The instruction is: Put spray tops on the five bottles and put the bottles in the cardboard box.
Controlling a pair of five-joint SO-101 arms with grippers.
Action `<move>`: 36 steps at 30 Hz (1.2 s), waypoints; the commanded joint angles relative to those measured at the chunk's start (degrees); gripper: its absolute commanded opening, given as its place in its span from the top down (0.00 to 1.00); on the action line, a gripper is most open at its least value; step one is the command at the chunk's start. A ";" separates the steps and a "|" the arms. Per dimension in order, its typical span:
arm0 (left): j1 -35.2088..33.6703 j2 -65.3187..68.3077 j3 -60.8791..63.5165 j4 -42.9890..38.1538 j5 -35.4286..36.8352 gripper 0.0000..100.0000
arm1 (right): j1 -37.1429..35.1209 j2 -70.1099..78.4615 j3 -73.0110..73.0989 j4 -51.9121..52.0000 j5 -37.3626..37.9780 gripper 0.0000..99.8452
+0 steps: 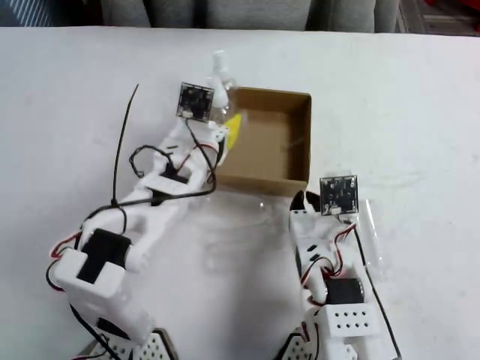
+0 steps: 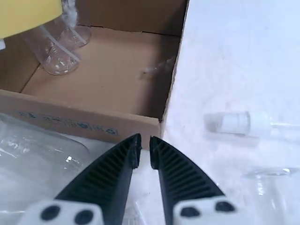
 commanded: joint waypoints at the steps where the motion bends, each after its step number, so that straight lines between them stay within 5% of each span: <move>1: -0.66 -0.40 -3.08 -1.32 -3.96 0.98 | 0.48 -0.40 0.70 0.04 0.62 0.98; 36: -0.92 3.65 0.35 -5.98 -4.31 0.98 | 0.75 -0.40 0.70 0.04 0.62 0.98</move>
